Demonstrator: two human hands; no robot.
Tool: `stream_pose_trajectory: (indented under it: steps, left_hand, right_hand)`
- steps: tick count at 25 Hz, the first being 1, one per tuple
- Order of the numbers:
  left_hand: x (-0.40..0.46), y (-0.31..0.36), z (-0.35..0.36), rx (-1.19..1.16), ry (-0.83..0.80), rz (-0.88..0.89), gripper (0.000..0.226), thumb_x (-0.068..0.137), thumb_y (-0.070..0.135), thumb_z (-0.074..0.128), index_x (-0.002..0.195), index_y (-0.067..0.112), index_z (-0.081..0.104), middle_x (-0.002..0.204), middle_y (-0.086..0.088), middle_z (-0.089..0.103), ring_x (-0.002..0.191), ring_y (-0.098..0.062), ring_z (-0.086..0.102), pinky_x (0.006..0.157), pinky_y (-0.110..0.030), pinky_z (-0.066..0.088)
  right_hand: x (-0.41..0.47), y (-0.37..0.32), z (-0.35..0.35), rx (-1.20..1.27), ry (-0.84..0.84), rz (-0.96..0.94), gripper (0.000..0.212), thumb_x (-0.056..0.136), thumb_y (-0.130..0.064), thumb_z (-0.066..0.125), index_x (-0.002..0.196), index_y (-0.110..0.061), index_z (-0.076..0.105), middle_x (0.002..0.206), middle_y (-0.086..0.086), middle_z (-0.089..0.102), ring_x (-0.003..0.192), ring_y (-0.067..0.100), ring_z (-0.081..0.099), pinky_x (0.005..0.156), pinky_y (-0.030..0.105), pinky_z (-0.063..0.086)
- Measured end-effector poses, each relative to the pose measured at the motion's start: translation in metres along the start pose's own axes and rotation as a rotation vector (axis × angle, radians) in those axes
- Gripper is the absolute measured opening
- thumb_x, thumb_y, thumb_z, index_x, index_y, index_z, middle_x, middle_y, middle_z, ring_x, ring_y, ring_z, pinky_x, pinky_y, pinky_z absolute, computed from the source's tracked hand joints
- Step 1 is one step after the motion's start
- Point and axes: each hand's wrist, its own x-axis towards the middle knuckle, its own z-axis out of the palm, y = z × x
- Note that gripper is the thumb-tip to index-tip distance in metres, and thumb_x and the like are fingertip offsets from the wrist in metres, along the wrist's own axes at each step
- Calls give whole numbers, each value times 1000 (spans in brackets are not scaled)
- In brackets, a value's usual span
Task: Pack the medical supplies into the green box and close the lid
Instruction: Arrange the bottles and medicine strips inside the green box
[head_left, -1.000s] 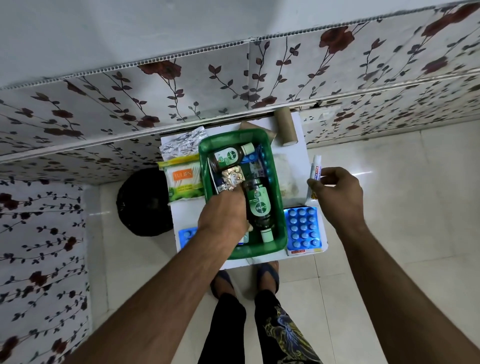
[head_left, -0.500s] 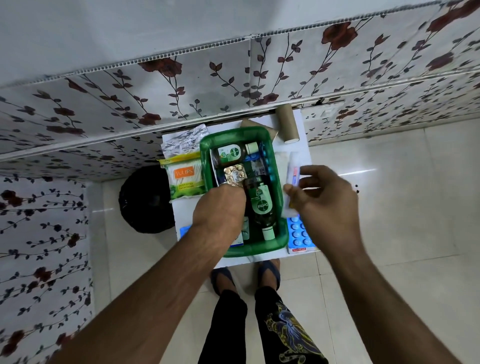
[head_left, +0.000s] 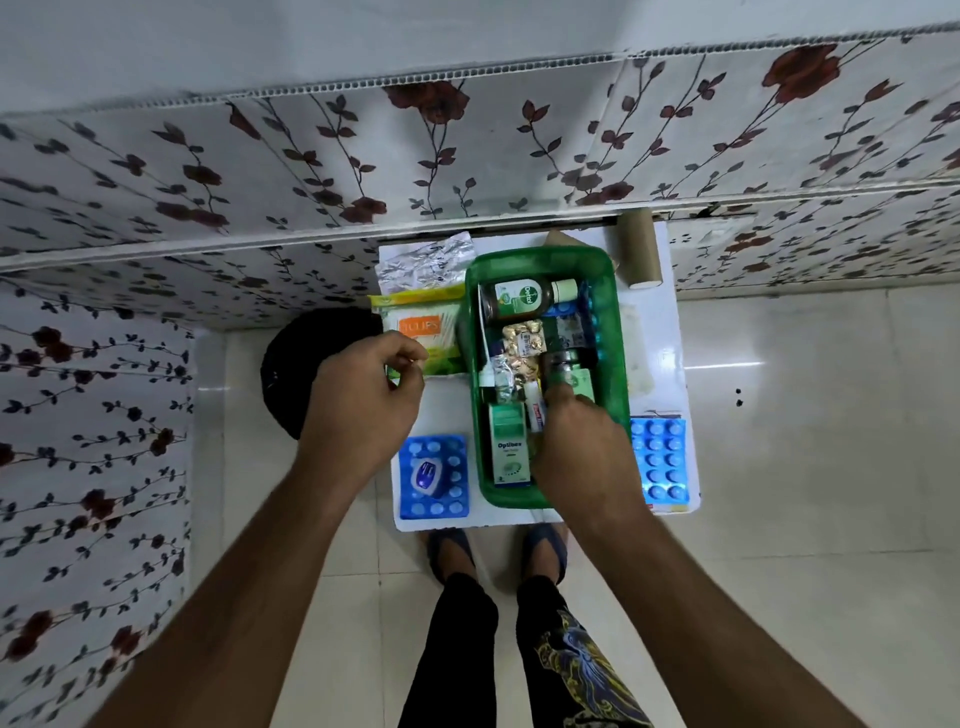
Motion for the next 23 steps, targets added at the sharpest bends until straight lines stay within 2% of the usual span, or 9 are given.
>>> stream_pose_trajectory:
  steps: [2,5,9,12,14,16,18,19,23]
  left_hand:
    - [-4,-14,5,-4,-31,-8,12,86,12,63,89,20,71,76,14,65,61,-6,62,62,-25,48]
    - [-12,-30,12,-29,-70,-40,15,85,9,63,92,19,72,77,14,65,61,-8,63,64,-27,51]
    - [-24,-43,13,-21,-113,-85,19,86,8,63,94,24,71,77,14,65,62,-5,62,60,-23,49]
    - [-34,-51,13,14,-251,-84,29,81,7,70,102,27,70,87,12,64,66,-5,62,60,-23,50]
    - [-43,-55,14,78,-411,-56,45,74,10,77,113,30,66,101,7,60,74,-5,59,67,-25,51]
    - [-51,-58,19,205,-528,1,59,71,15,79,124,31,60,112,5,53,91,-10,57,78,-30,50]
    - [-56,-59,28,292,-536,37,64,71,16,78,130,30,56,117,4,50,102,-14,55,84,-34,50]
    - [-56,-59,30,308,-515,47,63,72,15,76,130,29,56,117,4,50,104,-15,55,84,-34,50]
    - [-51,-62,33,327,-472,98,49,76,18,74,123,26,60,111,4,53,100,-17,59,79,-35,51]
  right_hand:
    - [-1,1,4,-11,18,-13,37,72,-3,66,102,-12,47,87,10,66,77,34,66,58,30,35]
    - [-6,3,4,-1,23,-21,33,74,-1,65,100,-11,48,88,9,67,76,32,66,57,29,35]
    - [-17,2,-13,-8,36,-28,24,79,-2,62,101,-11,59,87,9,71,78,32,66,58,28,38]
    - [-13,29,-53,249,400,32,16,79,-19,60,92,-22,66,74,-3,72,61,25,66,56,28,47]
    - [5,56,-71,358,539,112,16,81,-27,60,94,-23,68,75,-9,69,66,20,67,62,25,43]
    - [34,78,-67,302,363,214,22,86,-25,65,107,-19,68,90,-2,70,90,26,67,73,27,42]
    - [59,90,-52,258,105,286,37,86,-31,70,119,-16,63,109,7,71,108,29,62,87,32,44]
    - [67,92,-45,272,51,298,40,85,-34,71,120,-17,62,112,8,71,110,29,61,91,34,45]
    - [80,98,-30,352,100,281,36,78,-36,74,109,-20,65,104,7,73,101,28,65,88,39,51]
